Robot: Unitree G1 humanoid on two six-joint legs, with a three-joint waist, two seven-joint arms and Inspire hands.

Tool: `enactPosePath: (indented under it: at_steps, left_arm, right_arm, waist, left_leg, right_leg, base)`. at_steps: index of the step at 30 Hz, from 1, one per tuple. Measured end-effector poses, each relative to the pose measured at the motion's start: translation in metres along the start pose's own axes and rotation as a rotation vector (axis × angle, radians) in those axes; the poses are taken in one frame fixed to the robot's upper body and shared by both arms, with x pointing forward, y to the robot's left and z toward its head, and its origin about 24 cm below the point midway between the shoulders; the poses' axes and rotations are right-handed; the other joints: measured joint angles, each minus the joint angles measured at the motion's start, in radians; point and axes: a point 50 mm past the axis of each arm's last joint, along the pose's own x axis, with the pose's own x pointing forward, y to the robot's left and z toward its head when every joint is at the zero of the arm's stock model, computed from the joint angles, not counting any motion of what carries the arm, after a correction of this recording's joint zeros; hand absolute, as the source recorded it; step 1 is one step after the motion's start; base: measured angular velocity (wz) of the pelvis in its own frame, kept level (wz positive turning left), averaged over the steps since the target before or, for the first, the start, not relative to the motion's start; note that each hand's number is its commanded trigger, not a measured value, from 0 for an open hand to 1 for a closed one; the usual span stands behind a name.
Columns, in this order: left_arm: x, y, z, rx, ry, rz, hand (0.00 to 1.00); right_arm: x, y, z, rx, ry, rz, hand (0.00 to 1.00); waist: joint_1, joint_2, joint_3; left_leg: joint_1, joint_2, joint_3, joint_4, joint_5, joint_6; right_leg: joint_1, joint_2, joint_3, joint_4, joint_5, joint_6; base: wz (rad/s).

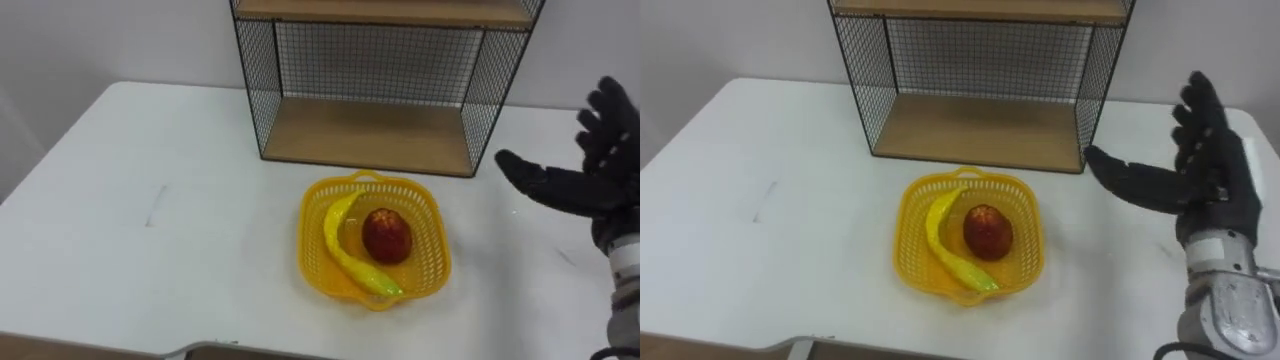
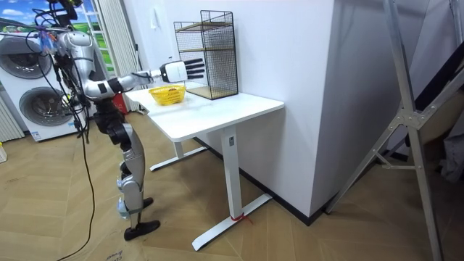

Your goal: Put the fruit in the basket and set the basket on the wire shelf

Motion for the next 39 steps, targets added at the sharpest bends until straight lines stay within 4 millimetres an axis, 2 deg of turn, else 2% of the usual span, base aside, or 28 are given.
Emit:
enactPosePath:
  at_steps: [1, 3, 4, 6, 9, 11, 12, 15, 17, 19, 22, 26, 31, 36, 39]
  left_arm:
    - [-0.002, -0.001, 0.013, -0.031, -0.05, 0.011, 0.0]
    - [-0.018, -0.003, 0.07, -0.175, -0.286, 0.049, 0.0]
    - [-0.023, -0.001, 0.082, -0.207, -0.345, 0.061, 0.0]
    - [-0.043, 0.005, 0.12, -0.309, -0.543, 0.098, 0.0]
    - [-0.065, 0.01, 0.145, -0.379, -0.704, 0.124, 0.0]
    - [-0.08, 0.007, 0.154, -0.432, -0.742, 0.086, 0.0]
    - [-0.091, 0.004, 0.158, -0.46, -0.767, 0.045, 0.0]
    - [-0.109, -0.005, 0.158, -0.475, -0.791, -0.047, 0.0]
    - [-0.122, -0.011, 0.155, -0.474, -0.796, -0.14, 0.0]
    - [-0.134, -0.016, 0.153, -0.483, -0.8, -0.222, 0.0]
    - [-0.157, -0.032, 0.146, -0.486, -0.774, -0.431, 0.0]
    - [-0.193, -0.055, 0.128, -0.476, -0.65, -0.816, 0.0]
    - [-0.232, -0.075, 0.108, -0.442, -0.537, -1.205, 0.0]
    - [-0.273, -0.086, 0.086, -0.369, -0.458, -1.595, 0.0]
    - [-0.284, -0.089, 0.075, -0.315, -0.439, -1.731, 0.0]
  right_arm:
    - [-0.002, -0.003, -0.002, -0.015, 0.008, -0.014, 0.0]
    - [-0.006, -0.008, -0.007, -0.053, 0.029, -0.048, 0.0]
    - [-0.006, -0.008, -0.007, -0.06, 0.028, -0.05, 0.0]
    - [-0.006, -0.009, -0.006, -0.062, 0.025, -0.054, 0.0]
    - [-0.006, -0.01, -0.007, -0.055, 0.023, -0.059, 0.0]
    - [-0.006, -0.01, -0.01, -0.052, 0.033, -0.06, 0.0]
    - [-0.006, -0.009, -0.011, -0.045, 0.037, -0.05, 0.0]
    - [-0.007, -0.002, -0.016, -0.02, 0.052, -0.01, 0.0]
    - [-0.008, -0.001, -0.022, 0.011, 0.069, 0.005, 0.0]
    - [-0.009, -0.002, -0.029, 0.024, 0.096, 0.008, 0.0]
    - [-0.011, 0.005, -0.038, 0.082, 0.123, 0.021, 0.0]
    - [-0.018, 0.024, -0.055, 0.13, 0.179, 0.095, 0.0]
    - [-0.021, 0.05, -0.07, 0.161, 0.239, 0.213, 0.0]
    - [-0.021, 0.072, -0.065, 0.245, 0.211, 0.315, 0.0]
    - [-0.024, 0.08, -0.067, 0.313, 0.221, 0.358, 0.0]
  waist:
    - [0.001, 0.002, -0.0015]
    - [0.009, -0.002, -0.0035]
    - [0.009, -0.002, -0.0038]
    - [0.001, -0.005, -0.0041]
    - [-0.01, -0.004, -0.004]
    - [-0.016, 0.006, -0.0037]
    - [-0.018, -0.01, -0.0007]
    - [-0.021, -0.003, 0.0024]
    - [-0.035, 0.0, 0.0137]
    - [-0.042, -0.002, 0.0159]
    - [-0.059, -0.007, 0.018]
    - [-0.081, -0.016, 0.0181]
    - [-0.093, -0.036, 0.0294]
    - [-0.098, -0.046, 0.0242]
    - [-0.109, -0.045, 0.0241]
  left_leg:
    - [-0.001, 0.0, -0.001, 0.0, 0.0, 0.0]
    - [-0.009, -0.001, -0.001, 0.005, 0.0, 0.001]
    - [-0.012, -0.001, -0.001, 0.005, 0.0, 0.001]
    - [-0.014, -0.002, -0.002, 0.013, 0.0, 0.003]
    - [-0.022, -0.003, -0.011, 0.014, -0.001, 0.005]
    - [-0.02, -0.004, -0.018, 0.013, -0.001, 0.004]
    - [-0.016, -0.002, -0.019, 0.012, -0.001, 0.004]
    - [-0.014, -0.002, -0.019, 0.014, -0.001, 0.003]
    - [-0.012, -0.003, -0.019, 0.012, -0.001, 0.003]
    - [-0.017, -0.002, -0.017, 0.01, -0.001, 0.003]
    - [-0.018, -0.007, -0.018, 0.004, -0.001, 0.003]
    - [-0.006, -0.006, -0.014, 0.0, -0.001, 0.003]
    - [-0.006, -0.002, 0.01, 0.004, -0.001, 0.003]
    - [-0.026, 0.0, 0.017, 0.014, -0.001, 0.004]
    - [-0.02, 0.0, 0.025, 0.012, -0.001, 0.004]
  right_leg:
    - [-0.001, 0.0, 0.001, -0.001, 0.0, 0.0]
    - [-0.009, 0.0, 0.0, 0.0, -0.001, 0.001]
    - [-0.012, -0.001, -0.002, 0.001, 0.0, 0.001]
    - [-0.015, -0.002, -0.006, 0.002, 0.001, 0.002]
    - [-0.016, -0.002, -0.01, 0.002, 0.001, 0.003]
    - [-0.015, -0.001, -0.013, 0.0, 0.002, 0.003]
    - [-0.013, 0.0, -0.012, 0.0, 0.002, 0.003]
    - [-0.01, 0.002, -0.012, 0.0, 0.002, 0.002]
    - [-0.006, 0.001, -0.018, -0.001, 0.002, 0.003]
    - [-0.01, 0.001, -0.017, 0.0, 0.002, 0.003]
    - [-0.003, 0.002, -0.016, -0.001, 0.002, 0.002]
    - [0.002, 0.003, -0.013, 0.002, 0.002, 0.002]
    - [-0.004, 0.003, -0.001, 0.003, 0.003, 0.001]
    - [-0.03, 0.004, 0.01, 0.003, 0.01, 0.003]
    - [-0.027, 0.004, 0.018, 0.002, 0.01, 0.003]
  base:
    - [0.0]
    - [0.0]
    - [0.0]
    - [0.02]
    - [0.02]
    - [0.11]
    - [0.07]
    - [0.0]
    - [0.0]
    - [0.0]
    - [0.0]
    - [-0.02]
    - [-0.1]
    - [-0.06]
    - [-0.06]
